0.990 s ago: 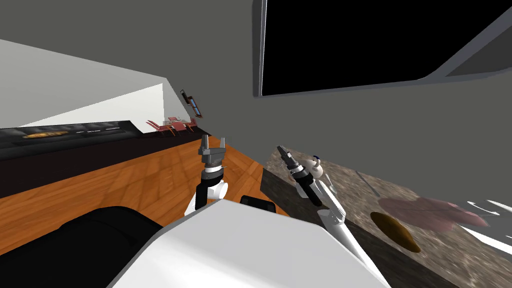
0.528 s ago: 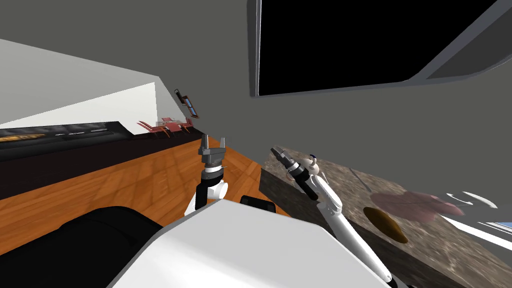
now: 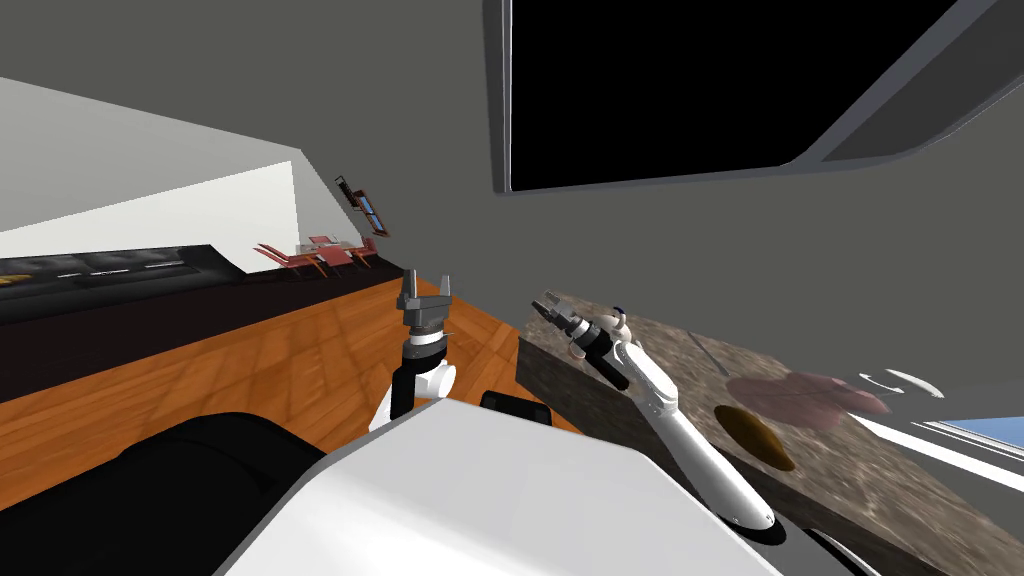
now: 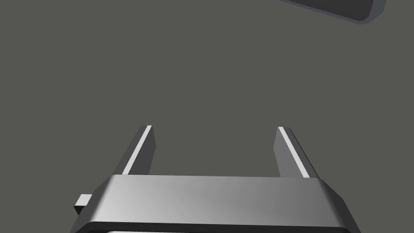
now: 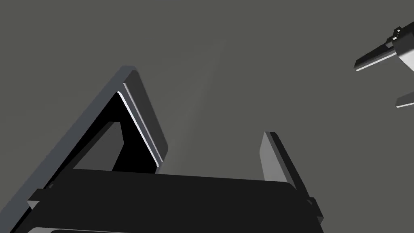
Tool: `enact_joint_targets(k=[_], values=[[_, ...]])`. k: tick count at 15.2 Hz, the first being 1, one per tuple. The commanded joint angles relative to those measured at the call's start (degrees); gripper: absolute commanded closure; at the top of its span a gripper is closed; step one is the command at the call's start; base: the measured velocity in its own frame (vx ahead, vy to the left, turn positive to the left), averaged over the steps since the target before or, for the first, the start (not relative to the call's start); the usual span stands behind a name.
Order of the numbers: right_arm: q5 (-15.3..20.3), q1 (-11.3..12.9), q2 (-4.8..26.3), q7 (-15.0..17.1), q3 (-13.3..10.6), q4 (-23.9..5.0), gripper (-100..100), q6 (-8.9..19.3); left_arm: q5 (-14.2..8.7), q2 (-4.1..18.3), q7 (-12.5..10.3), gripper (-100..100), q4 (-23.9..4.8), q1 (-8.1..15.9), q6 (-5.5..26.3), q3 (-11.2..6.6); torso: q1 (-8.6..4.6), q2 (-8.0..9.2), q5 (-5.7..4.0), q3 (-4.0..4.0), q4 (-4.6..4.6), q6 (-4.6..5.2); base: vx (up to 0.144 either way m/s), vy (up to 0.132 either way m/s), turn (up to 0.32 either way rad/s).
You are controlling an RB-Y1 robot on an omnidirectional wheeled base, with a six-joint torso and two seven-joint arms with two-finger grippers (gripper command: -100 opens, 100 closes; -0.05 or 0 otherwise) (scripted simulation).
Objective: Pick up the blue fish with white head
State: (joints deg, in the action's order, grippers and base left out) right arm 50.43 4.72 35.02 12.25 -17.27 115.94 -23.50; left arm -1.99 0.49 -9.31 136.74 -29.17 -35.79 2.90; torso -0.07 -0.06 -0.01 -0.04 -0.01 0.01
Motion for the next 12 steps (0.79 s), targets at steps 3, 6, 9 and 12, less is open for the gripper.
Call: enact_joint_targets(k=[3, 6, 9, 12], values=[[4.40, 1.96, 1.55, 0.26, -1.30, -0.61, -100, 0.13, 0.00, 0.00, 0.00, 0, 0.00, 0.00, 0.00, 0.00, 0.01, 0.00, 0.00, 0.00, 0.00, -0.01, 0.014, -0.008, -0.054], [8.86, 4.87, 3.74, 0.61, -3.20, -1.67, -100, 0.26, 0.00, 0.00, 0.00, 0, 0.00, 0.00, 0.00, 0.00, 0.01, -0.01, 0.00, -0.01, 0.00, 0.00, 0.016, -0.010, -0.083], [12.24, 7.79, 5.89, 0.98, -5.14, -2.74, -100, 0.39, 0.00, 0.00, 0.00, 0, 0.00, 0.00, 0.00, 0.00, 0.01, -0.01, 0.00, 0.00, 0.00, 0.01, 0.018, -0.007, -0.087], [15.84, 10.47, 7.97, 1.38, -7.12, -3.81, -100, 0.52, 0.00, 0.00, 0.00, 0, 0.00, 0.01, 0.00, 0.00, 0.04, 0.01, 0.00, 0.00, 0.00, -0.02, 0.013, -0.005, -0.041]])
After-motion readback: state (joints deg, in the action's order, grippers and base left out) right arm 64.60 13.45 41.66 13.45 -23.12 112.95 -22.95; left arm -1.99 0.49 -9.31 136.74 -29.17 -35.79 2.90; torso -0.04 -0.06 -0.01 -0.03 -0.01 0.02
